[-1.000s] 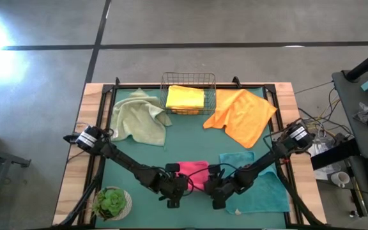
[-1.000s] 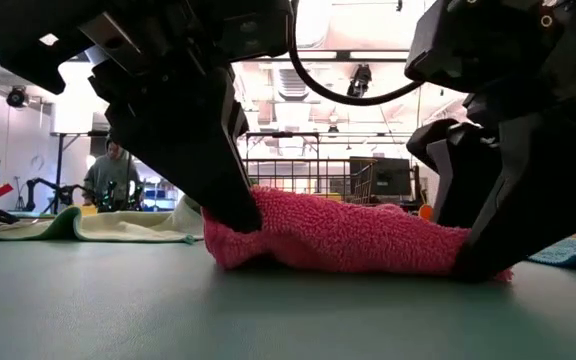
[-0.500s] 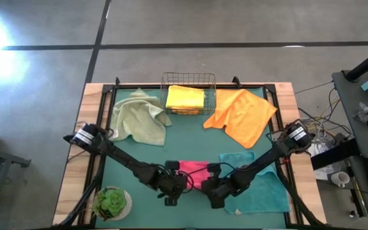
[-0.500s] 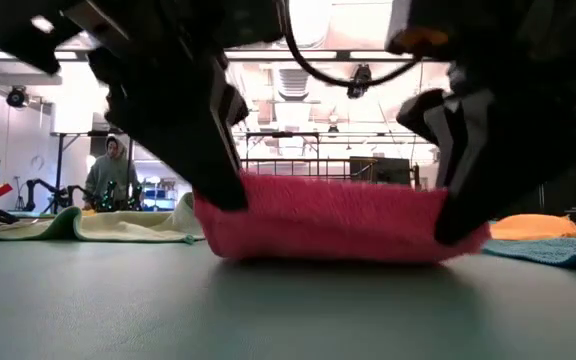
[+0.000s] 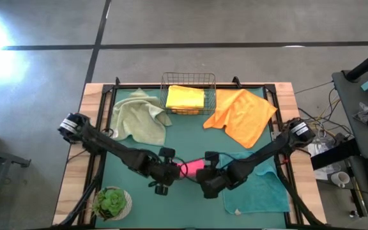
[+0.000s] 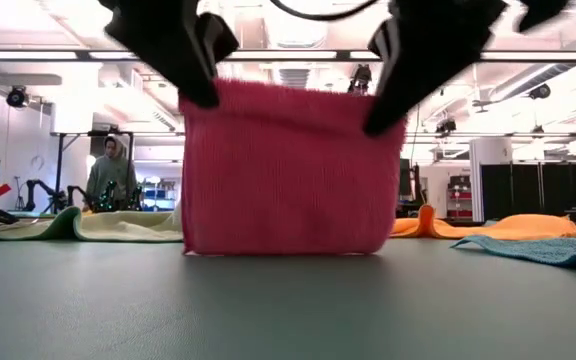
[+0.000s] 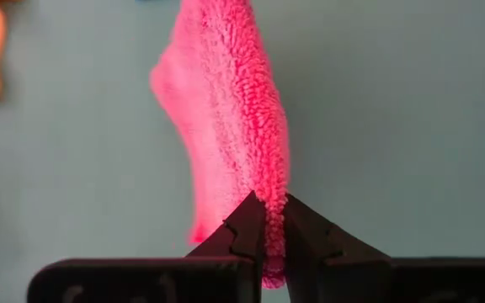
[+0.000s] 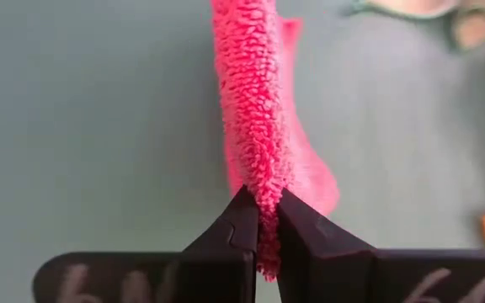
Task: Fold microfiber towels
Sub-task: Put the pink microfiber towel into the wire basket
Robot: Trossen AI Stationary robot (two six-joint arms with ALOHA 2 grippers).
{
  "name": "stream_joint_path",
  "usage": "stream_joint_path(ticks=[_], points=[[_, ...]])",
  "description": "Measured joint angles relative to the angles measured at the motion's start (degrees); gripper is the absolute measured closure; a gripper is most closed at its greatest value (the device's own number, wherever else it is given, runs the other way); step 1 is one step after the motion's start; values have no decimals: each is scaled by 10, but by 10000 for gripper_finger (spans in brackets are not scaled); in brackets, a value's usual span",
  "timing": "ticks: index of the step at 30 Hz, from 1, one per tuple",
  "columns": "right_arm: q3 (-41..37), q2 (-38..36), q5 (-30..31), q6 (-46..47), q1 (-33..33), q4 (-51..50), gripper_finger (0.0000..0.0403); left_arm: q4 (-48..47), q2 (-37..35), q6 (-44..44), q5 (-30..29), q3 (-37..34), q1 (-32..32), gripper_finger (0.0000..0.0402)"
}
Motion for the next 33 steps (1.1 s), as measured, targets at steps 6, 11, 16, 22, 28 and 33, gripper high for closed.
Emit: stream_joint_path(ticks=[6,11,16,22,28,33], points=[[3,-50,13,-5,-43,0,394,-37,-82,16,-7,0,37,389],[3,-101,22,-20,-89,7,394,-44,-144,55,-10,-1,74,389],[15,-141,23,-75,-149,20,394,-41,-182,126,-49,0,122,389],[69,-147,35,-183,-245,23,394,4,-195,257,-144,2,203,389],[103,-144,36,-231,-352,40,394,43,-188,293,-146,19,324,389],[102,-138,-1,-260,-430,65,394,75,-160,330,-91,34,426,389]])
